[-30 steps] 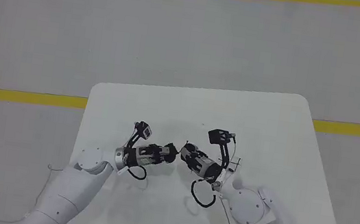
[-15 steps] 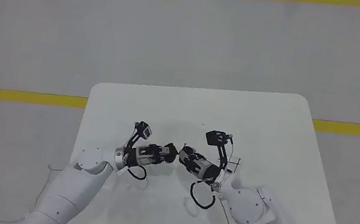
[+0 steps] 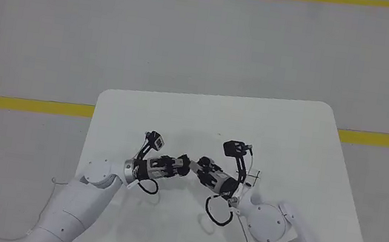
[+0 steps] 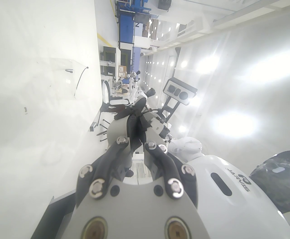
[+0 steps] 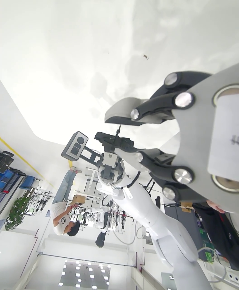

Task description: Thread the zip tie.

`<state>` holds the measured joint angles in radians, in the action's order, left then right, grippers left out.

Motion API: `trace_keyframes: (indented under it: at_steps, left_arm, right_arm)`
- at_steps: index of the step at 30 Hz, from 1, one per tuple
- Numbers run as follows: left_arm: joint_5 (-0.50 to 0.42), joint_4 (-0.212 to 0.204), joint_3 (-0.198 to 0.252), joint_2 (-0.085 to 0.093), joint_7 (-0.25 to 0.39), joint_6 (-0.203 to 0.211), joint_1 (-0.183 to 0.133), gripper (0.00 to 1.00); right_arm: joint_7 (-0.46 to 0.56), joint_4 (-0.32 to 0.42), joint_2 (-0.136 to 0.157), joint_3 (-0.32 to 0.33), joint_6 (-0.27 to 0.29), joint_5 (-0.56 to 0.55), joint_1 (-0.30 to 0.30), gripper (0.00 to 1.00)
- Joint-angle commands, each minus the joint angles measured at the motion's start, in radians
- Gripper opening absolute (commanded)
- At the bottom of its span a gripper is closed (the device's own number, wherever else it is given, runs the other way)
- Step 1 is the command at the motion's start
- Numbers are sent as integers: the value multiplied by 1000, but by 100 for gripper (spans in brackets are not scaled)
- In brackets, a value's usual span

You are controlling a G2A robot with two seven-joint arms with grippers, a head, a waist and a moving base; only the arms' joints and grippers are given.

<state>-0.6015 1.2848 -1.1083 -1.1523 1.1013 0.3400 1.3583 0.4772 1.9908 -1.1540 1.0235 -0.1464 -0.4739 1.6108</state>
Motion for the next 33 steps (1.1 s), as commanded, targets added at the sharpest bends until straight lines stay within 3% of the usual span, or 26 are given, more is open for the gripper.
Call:
trace_keyframes:
  at_steps: [1,2,4,10,13,17,19,33]
  left_arm:
    - [0,0,0,0,0,0,0,0]
    - [0,0,0,0,0,0,0,0]
    - [0,0,0,0,0,0,0,0]
    - [0,0,0,0,0,0,0,0]
    - [0,0,0,0,0,0,0,0]
    - [0,0,0,0,0,0,0,0]
    - [0,0,0,0,0,0,0,0]
    - [0,0,0,0,0,0,0,0]
  right_arm:
    - [-2,10,1,3,1,-8,2,62]
    - [-3,15,1,5,1,-13,4,48]
    - [-4,22,2,8,0,-20,6,41]
    - [-14,35,4,16,-3,-41,13,29]
    - [-28,40,4,18,-1,-54,17,16]
    - [-40,44,4,16,5,-73,20,9]
    - [-44,45,4,16,7,-81,22,0]
    - [-39,29,1,5,17,-87,16,0]
